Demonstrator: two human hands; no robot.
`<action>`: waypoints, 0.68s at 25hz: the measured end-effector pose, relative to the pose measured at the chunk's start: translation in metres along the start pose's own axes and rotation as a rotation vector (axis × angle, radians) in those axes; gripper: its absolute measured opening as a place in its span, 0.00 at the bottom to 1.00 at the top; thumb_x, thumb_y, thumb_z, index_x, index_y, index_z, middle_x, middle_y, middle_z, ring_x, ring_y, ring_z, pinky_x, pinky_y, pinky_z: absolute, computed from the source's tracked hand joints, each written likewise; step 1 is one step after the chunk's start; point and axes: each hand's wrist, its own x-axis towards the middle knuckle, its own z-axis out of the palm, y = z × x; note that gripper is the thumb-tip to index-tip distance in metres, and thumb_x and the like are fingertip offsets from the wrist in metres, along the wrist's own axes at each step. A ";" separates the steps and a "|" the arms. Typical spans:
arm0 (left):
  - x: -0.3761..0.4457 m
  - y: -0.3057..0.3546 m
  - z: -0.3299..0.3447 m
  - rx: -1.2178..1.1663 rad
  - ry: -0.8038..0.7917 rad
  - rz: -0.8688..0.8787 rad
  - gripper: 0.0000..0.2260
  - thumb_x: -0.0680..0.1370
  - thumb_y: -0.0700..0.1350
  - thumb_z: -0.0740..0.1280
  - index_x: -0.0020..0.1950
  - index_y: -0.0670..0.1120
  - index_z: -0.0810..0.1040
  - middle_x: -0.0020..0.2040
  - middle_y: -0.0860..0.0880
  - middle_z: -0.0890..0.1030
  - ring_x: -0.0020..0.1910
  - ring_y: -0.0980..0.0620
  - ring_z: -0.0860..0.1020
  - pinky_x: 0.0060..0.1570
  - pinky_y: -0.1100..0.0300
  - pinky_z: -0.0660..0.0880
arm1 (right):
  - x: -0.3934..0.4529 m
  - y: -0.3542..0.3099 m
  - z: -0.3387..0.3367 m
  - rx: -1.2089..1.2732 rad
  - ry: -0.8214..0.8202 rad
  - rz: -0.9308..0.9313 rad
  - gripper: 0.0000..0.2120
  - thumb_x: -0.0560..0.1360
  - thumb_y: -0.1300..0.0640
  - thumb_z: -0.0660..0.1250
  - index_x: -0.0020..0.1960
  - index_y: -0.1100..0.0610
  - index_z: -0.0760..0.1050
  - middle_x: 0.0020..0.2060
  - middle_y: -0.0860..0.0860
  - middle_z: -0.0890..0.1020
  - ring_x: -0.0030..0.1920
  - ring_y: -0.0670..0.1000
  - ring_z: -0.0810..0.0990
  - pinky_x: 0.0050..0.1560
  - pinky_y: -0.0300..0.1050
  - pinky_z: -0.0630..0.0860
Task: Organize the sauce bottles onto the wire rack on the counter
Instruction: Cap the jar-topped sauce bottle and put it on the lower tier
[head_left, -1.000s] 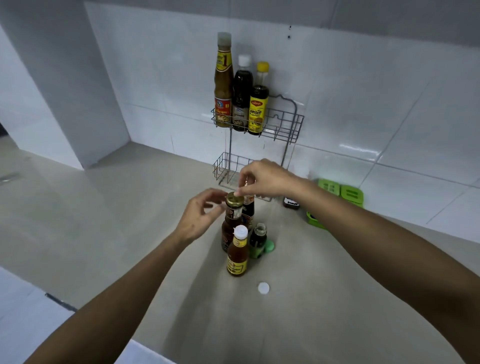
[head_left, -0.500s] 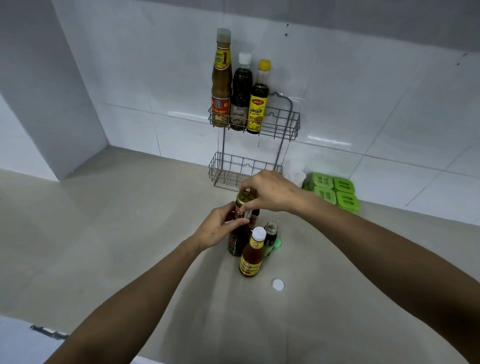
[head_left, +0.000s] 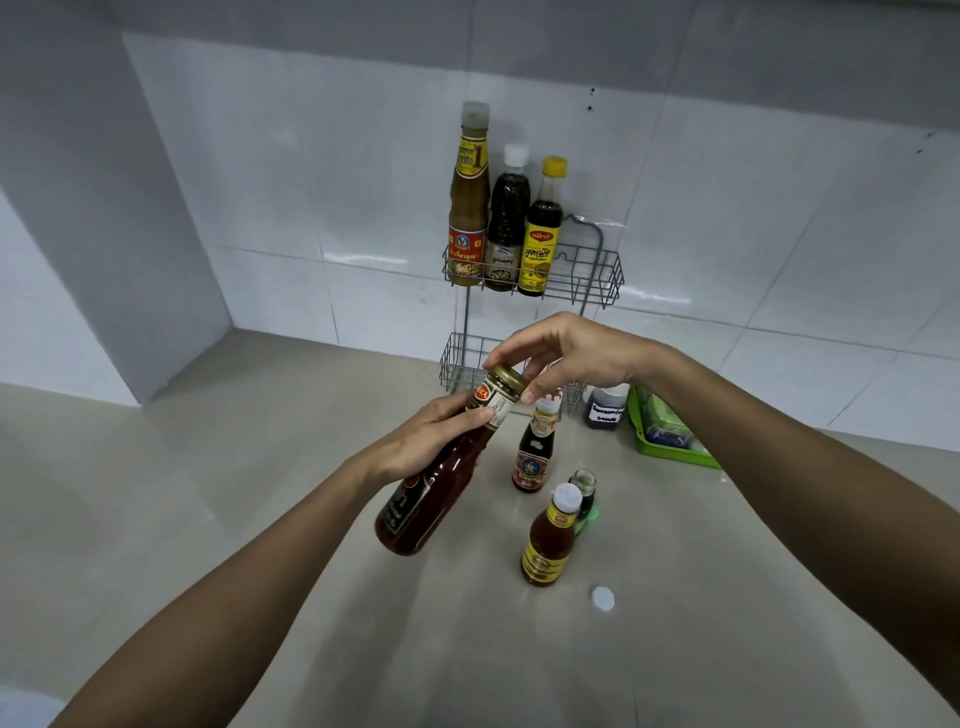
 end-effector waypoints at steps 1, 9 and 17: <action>-0.001 -0.001 0.002 -0.009 -0.013 -0.002 0.10 0.79 0.54 0.64 0.56 0.53 0.77 0.41 0.44 0.79 0.39 0.47 0.79 0.42 0.51 0.77 | 0.000 0.003 0.002 0.005 -0.011 -0.005 0.26 0.67 0.70 0.75 0.63 0.59 0.78 0.56 0.53 0.83 0.48 0.50 0.85 0.45 0.38 0.80; 0.002 0.002 -0.011 0.021 -0.033 0.052 0.05 0.79 0.55 0.63 0.51 0.58 0.77 0.41 0.49 0.77 0.40 0.51 0.77 0.43 0.53 0.74 | 0.011 -0.003 0.000 0.042 -0.007 0.047 0.22 0.70 0.65 0.74 0.63 0.61 0.77 0.51 0.60 0.85 0.48 0.58 0.86 0.44 0.43 0.83; 0.013 0.002 -0.016 -0.252 -0.171 0.008 0.13 0.78 0.55 0.64 0.51 0.44 0.73 0.41 0.43 0.77 0.36 0.46 0.77 0.39 0.53 0.75 | 0.008 -0.005 0.015 -0.142 0.161 -0.045 0.14 0.76 0.48 0.66 0.55 0.56 0.76 0.42 0.58 0.84 0.41 0.58 0.83 0.39 0.49 0.79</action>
